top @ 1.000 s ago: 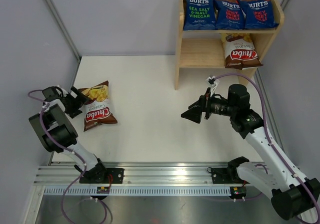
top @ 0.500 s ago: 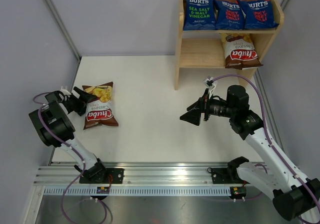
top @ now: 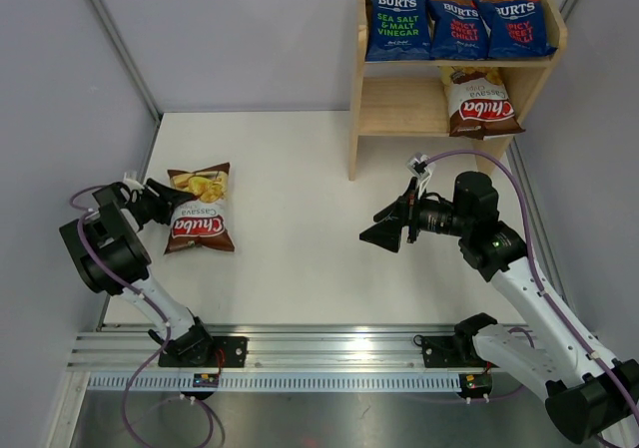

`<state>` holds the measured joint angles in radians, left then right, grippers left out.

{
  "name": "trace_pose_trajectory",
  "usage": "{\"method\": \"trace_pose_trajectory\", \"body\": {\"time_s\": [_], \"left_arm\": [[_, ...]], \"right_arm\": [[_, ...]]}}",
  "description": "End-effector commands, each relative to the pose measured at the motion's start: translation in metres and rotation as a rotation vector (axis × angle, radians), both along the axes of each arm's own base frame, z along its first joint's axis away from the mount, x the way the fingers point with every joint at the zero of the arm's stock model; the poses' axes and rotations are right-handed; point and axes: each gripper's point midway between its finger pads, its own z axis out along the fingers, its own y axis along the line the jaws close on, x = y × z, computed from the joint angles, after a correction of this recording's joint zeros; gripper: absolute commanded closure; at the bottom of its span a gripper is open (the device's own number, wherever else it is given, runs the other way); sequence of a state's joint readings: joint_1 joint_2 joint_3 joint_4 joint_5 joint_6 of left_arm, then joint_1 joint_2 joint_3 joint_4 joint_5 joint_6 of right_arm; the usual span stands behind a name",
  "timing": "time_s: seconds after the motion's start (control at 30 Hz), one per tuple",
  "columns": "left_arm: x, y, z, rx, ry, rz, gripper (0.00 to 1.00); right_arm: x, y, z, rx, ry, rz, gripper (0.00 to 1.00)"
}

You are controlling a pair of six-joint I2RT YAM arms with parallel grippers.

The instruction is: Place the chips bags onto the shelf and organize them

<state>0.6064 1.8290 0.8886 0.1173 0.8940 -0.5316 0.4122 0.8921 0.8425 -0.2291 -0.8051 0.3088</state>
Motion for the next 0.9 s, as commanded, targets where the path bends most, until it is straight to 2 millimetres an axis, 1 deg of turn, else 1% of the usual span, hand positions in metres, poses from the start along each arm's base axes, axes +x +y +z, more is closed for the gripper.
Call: {"method": "trace_pose_trajectory", "body": {"time_s": [0.0, 0.07, 0.1, 0.17, 0.23, 0.27, 0.33, 0.37, 0.4, 0.5, 0.53, 0.6, 0.63, 0.67, 0.7, 0.73, 0.8, 0.83, 0.87], "left_arm": [[0.001, 0.005, 0.004, 0.061, -0.021, 0.038, 0.50], [0.003, 0.007, 0.012, 0.065, -0.042, 0.053, 0.55], [0.005, 0.007, 0.016, 0.057, -0.049, 0.064, 0.61], [0.007, 0.006, 0.027, 0.072, -0.076, 0.085, 0.69], [0.010, 0.011, 0.037, 0.102, -0.100, 0.128, 0.77], [0.010, 0.012, 0.042, 0.106, -0.112, 0.144, 0.79], [0.010, 0.017, 0.057, 0.123, -0.147, 0.199, 0.81], [0.010, 0.017, 0.063, 0.107, -0.156, 0.221, 0.81], [0.010, 0.020, 0.073, 0.119, -0.177, 0.251, 0.82], [0.009, 0.021, 0.089, 0.078, -0.221, 0.326, 0.81], [0.006, 0.019, 0.101, 0.075, -0.262, 0.342, 0.82], [0.007, 0.012, 0.116, 0.022, -0.296, 0.364, 0.82], [0.007, 0.010, 0.128, 0.020, -0.331, 0.367, 0.83], [0.007, 0.001, 0.136, -0.010, -0.341, 0.363, 0.83], [0.008, -0.003, 0.142, -0.017, -0.351, 0.364, 0.83], [0.006, -0.015, 0.157, -0.023, -0.382, 0.346, 0.83], [0.005, -0.026, 0.173, -0.056, -0.404, 0.356, 0.82], [0.004, -0.040, 0.181, -0.069, -0.417, 0.338, 0.81], [0.000, -0.045, 0.198, -0.076, -0.451, 0.356, 0.80]], "right_arm": [[0.000, 0.001, 0.006, 0.005, -0.055, 0.002, 0.01], [0.001, 0.001, 0.006, 0.002, -0.055, -0.001, 0.00], [0.001, 0.000, 0.006, 0.002, -0.057, -0.005, 0.01], [0.004, 0.000, 0.004, -0.004, -0.054, -0.017, 0.00], [0.006, -0.001, 0.004, -0.007, -0.057, -0.030, 0.01], [0.007, -0.001, 0.003, -0.009, -0.055, -0.034, 0.00], [0.012, -0.003, 0.000, -0.022, -0.056, -0.058, 0.01], [0.012, -0.003, 0.000, -0.025, -0.055, -0.064, 0.01], [0.013, -0.003, -0.001, -0.027, -0.055, -0.069, 0.01], [0.016, -0.005, -0.001, -0.032, -0.058, -0.087, 0.01], [0.018, -0.005, -0.002, -0.034, -0.057, -0.097, 0.01], [0.021, -0.006, -0.004, -0.039, -0.053, -0.109, 0.01], [0.023, -0.006, -0.004, -0.040, -0.053, -0.119, 0.01], [0.024, -0.006, -0.005, -0.040, -0.042, -0.123, 0.01], [0.028, -0.006, -0.004, -0.037, -0.049, -0.138, 0.00], [0.029, -0.006, -0.004, -0.026, -0.026, -0.152, 0.00], [0.036, -0.006, 0.002, 0.000, -0.023, -0.185, 0.01], [0.036, -0.004, 0.004, 0.030, 0.012, -0.200, 0.00], [0.039, -0.003, 0.009, 0.052, 0.008, -0.214, 0.01]]}}
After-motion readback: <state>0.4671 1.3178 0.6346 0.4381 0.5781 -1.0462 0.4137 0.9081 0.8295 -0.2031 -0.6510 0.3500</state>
